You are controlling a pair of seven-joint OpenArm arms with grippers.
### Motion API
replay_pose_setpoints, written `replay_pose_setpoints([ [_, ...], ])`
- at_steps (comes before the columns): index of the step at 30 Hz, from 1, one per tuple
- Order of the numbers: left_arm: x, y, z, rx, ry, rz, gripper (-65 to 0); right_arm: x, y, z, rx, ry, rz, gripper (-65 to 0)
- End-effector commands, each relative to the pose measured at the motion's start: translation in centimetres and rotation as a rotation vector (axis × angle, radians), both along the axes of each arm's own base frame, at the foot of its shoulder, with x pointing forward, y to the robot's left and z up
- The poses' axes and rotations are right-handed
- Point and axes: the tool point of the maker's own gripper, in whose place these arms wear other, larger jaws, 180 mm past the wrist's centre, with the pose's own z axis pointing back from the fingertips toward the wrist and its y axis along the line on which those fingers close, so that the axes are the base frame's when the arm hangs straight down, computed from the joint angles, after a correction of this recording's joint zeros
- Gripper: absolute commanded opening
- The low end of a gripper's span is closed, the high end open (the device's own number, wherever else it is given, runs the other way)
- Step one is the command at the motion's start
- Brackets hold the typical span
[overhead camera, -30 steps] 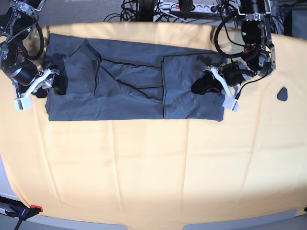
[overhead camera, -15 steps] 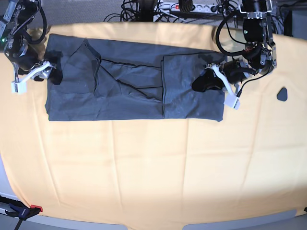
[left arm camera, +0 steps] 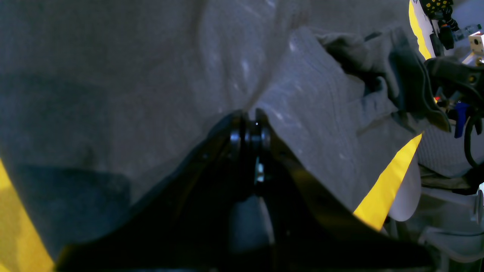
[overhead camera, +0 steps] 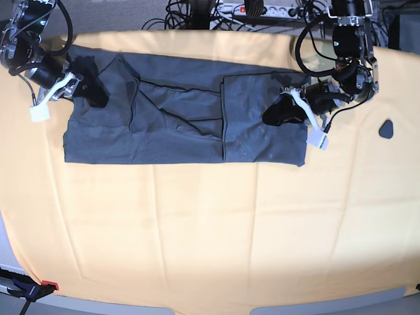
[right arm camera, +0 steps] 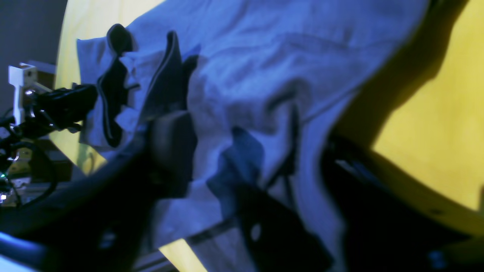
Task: Fold the T-shirt properly
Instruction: 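Fold the strip end with the right gripper over toward the left gripper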
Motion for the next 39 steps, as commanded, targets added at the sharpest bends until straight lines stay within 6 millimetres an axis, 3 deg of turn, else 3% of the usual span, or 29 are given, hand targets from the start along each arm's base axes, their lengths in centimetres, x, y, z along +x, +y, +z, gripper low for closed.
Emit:
replay_pose_setpoints([
  [1,-0.1,0.3,-0.1,0.027,0.006,-0.010,-65.0,0.7,-0.3,1.1,-0.003,-0.044,0.005,-35.7],
  [4,0.0,0.1,0.3,0.001,0.001,-0.009,-65.0,1.0,-0.3,1.2,-0.013,-0.060,0.014,-58.1],
  [5,0.0,0.0,0.5,-0.012,-0.002,-0.009,-65.0,1.3,-0.3,1.4,-0.013,-0.070,0.010,-63.6],
  [6,0.1,-0.1,0.7,-0.026,-0.005,-0.008,-65.0,1.5,-0.4,1.6,-0.011,-0.078,0.006,-65.0],
  [13,0.9,-0.3,3.3,-0.149,-0.060,0.007,-65.0,3.5,-1.4,1.7,-0.110,-0.095,0.010,-65.0],
  [17,1.7,1.6,5.6,-0.212,-0.103,0.044,-62.9,4.1,-2.8,1.7,-0.195,-0.087,0.017,-65.0],
  [21,2.2,4.5,7.0,-0.184,-0.163,0.079,-61.9,4.6,-4.5,3.0,-0.272,-0.109,0.036,-65.0],
  [27,2.4,8.3,7.9,-0.081,-0.184,0.099,-61.9,5.4,-8.1,4.6,-0.436,-0.109,0.019,-65.0],
  [35,2.4,9.7,8.3,-0.028,-0.186,0.089,-61.9,6.1,-15.3,5.4,-0.715,-0.008,-0.144,-65.0],
  [37,2.4,9.6,8.3,-0.032,-0.187,0.090,-61.9,6.4,-15.4,6.2,-0.697,-0.017,-0.164,-65.0],
  [39,2.4,9.6,8.3,-0.032,-0.186,0.089,-61.9,6.7,-14.2,7.1,-0.647,-0.048,-0.132,-65.0],
])
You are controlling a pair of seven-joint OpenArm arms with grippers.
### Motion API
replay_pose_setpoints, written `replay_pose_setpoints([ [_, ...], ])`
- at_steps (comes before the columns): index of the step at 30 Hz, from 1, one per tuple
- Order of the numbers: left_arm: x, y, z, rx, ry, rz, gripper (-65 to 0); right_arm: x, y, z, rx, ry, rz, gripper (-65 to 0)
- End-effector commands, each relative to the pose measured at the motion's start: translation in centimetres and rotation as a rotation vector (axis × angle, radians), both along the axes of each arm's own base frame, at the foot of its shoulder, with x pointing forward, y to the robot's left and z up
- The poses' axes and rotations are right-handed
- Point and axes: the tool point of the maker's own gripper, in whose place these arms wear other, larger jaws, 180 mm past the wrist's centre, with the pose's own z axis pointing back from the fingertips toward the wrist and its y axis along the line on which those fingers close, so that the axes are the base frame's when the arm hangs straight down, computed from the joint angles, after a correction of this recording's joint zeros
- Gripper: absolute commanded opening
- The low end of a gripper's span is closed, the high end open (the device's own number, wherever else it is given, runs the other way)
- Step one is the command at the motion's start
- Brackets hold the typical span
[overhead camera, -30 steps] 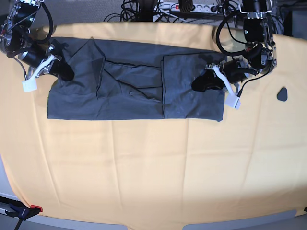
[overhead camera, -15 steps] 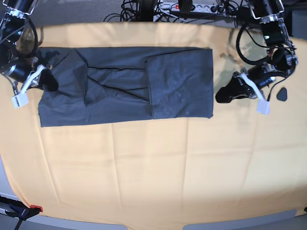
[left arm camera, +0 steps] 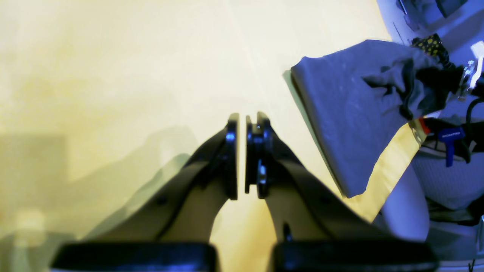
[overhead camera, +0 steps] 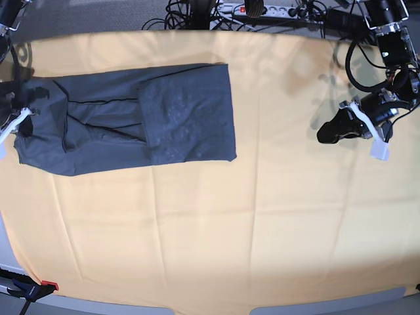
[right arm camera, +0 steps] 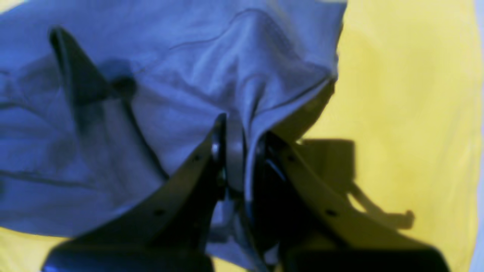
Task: Fold the T-shirt properly
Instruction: 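Fold the strip end with the right gripper over toward the left gripper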
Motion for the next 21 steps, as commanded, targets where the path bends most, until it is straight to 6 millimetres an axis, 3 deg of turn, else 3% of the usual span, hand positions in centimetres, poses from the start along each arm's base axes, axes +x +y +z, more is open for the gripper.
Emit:
replay_pose_setpoints([
  [1,0.6,0.2,1.5,-0.004,-0.051,-0.004,-61.9,1.1,0.7,2.4,0.005,-0.071,0.054,-65.0],
  [7,0.5,0.2,1.4,-0.002,-0.047,-0.003,-61.9,0.2,10.2,6.9,0.258,-0.220,0.405,-65.0],
  [10,0.5,0.2,1.3,-0.002,-0.046,-0.003,-61.9,-0.5,14.0,8.6,0.366,-0.315,0.506,-65.0],
  [21,0.4,0.2,1.3,-0.004,-0.044,-0.004,-61.9,-1.0,20.9,7.9,0.598,-0.379,0.508,-65.0],
])
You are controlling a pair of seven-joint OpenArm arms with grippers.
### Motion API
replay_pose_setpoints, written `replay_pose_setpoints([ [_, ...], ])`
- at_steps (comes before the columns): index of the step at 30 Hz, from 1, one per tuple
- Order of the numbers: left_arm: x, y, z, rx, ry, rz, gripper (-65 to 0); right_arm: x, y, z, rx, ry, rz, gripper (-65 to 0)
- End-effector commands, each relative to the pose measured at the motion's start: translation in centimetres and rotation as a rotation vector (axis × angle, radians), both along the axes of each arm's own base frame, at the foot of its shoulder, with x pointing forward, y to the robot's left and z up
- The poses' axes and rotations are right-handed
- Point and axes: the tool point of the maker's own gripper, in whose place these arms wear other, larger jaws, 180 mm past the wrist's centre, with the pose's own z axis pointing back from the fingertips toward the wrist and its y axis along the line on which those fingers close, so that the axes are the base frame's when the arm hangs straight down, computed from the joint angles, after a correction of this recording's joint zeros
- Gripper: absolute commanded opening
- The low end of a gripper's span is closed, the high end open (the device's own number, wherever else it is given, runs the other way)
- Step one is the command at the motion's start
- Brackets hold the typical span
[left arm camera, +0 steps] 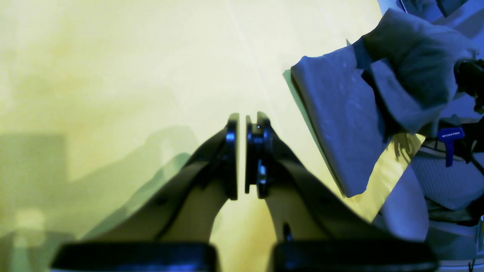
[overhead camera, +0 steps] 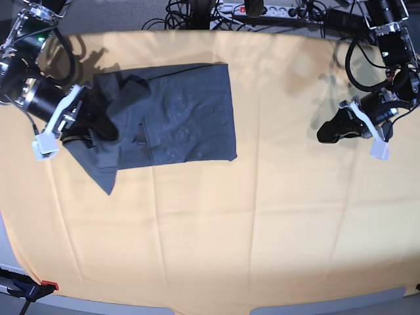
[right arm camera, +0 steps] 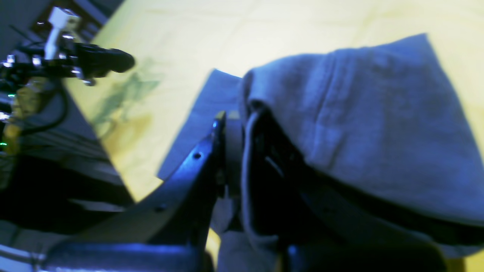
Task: Fold the T-shirt properly
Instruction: 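Fold the strip end with the right gripper over toward the left gripper, then press and smooth the folded bundle with the right gripper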
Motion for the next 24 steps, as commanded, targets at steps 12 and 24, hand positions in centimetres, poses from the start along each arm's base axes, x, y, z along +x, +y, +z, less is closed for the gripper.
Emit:
replay_pose_setpoints([
  [12,0.6,0.1,1.5,-0.007,-0.051,-0.004,-61.9,-0.8,8.5,-1.4,-0.001,0.012,0.202,-65.0],
  [24,0.6,0.1,1.5,-0.007,-0.051,-0.004,-61.9,-2.7,15.0,-0.8,0.004,-0.024,0.430,-15.3],
])
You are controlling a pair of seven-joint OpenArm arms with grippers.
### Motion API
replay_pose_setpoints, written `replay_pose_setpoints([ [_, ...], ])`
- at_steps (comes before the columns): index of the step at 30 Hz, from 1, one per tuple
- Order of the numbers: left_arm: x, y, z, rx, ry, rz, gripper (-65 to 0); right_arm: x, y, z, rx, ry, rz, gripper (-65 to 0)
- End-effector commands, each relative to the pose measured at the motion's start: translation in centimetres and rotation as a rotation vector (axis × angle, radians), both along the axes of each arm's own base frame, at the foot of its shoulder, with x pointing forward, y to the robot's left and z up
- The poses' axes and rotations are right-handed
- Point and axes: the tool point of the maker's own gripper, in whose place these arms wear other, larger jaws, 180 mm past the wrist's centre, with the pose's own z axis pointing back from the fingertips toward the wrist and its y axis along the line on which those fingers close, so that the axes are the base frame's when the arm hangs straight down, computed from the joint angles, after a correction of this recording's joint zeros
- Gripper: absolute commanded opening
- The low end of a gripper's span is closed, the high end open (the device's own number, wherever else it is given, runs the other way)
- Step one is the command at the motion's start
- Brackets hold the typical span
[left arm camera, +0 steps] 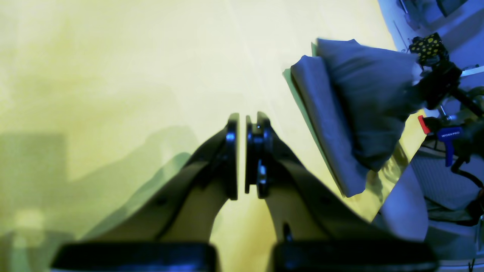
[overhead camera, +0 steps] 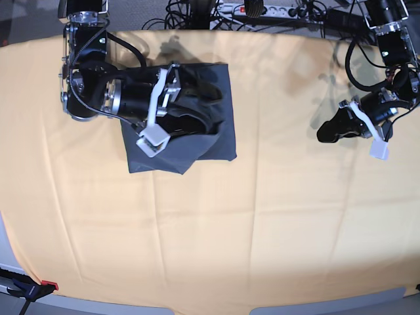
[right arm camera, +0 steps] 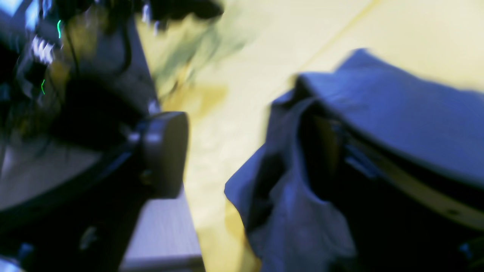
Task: Fold the T-shirt properly
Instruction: 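Press and smooth the folded bundle with the right gripper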
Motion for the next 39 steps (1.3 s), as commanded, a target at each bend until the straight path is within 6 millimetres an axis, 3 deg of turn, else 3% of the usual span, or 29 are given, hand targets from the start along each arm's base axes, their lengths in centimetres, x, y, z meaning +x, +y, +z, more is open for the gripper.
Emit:
replay_pose_setpoints([
  [1,0.6,0.1,1.5,-0.006,-0.051,-0.004,-61.9,0.0,0.6,1.7,0.050,-0.037,0.031,-15.3],
  [4,0.6,0.1,1.5,-0.007,-0.051,-0.004,-61.9,-0.9,1.7,2.2,0.042,-0.037,0.126,-15.3],
  [8,0.6,0.2,1.5,-0.004,-0.050,-0.004,-61.9,0.9,1.0,4.1,0.035,-0.117,0.110,-17.1],
  [11,0.6,0.2,1.4,-0.001,-0.051,-0.006,-61.9,3.1,-0.8,7.3,0.068,-0.234,0.012,-30.4],
  [14,0.5,0.2,1.4,0.000,-0.051,-0.007,-61.9,5.2,-4.2,8.9,0.051,-0.305,-0.123,-53.4],
  [15,0.5,0.2,1.4,0.000,-0.051,-0.006,-61.9,5.8,-5.4,9.1,0.044,-0.311,-0.170,-63.5],
  [18,0.6,0.2,1.5,-0.003,-0.054,-0.005,-61.9,7.0,-8.7,7.5,-0.040,-0.294,-0.309,-65.0],
  [21,0.6,0.2,1.5,-0.004,-0.055,-0.005,-61.9,7.1,-10.1,4.7,-0.113,-0.234,-0.364,-65.0],
  [29,0.6,0.2,1.5,-0.002,-0.052,-0.007,-61.9,5.1,-9.4,-1.0,-0.198,-0.085,-0.345,-65.0],
  [35,0.6,0.1,1.5,-0.005,-0.053,-0.007,-61.9,4.6,-5.7,-4.7,-0.243,-0.072,-0.271,-65.0],
  [39,0.6,0.1,1.5,-0.005,-0.053,-0.006,-61.9,4.4,-1.7,-3.3,-0.147,-0.125,-0.196,-65.0],
])
